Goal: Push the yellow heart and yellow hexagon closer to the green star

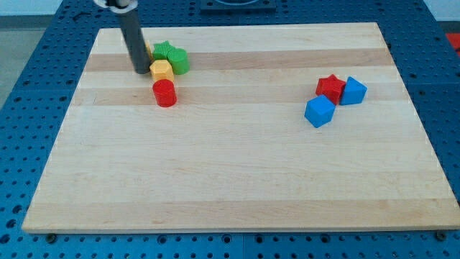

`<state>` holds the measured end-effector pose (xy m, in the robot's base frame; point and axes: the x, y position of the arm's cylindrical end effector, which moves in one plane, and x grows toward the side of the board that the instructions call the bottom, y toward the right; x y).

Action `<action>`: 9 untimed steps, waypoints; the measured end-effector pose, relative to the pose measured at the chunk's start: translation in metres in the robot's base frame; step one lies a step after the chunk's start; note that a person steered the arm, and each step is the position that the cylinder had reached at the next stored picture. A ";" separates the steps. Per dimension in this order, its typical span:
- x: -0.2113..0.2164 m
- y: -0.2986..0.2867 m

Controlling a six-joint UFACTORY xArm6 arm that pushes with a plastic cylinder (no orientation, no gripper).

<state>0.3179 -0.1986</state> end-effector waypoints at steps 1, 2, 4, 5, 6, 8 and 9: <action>0.000 -0.049; -0.005 -0.082; -0.056 -0.104; -0.080 -0.097; -0.086 -0.095; -0.082 -0.081; -0.064 -0.064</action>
<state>0.2539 -0.2623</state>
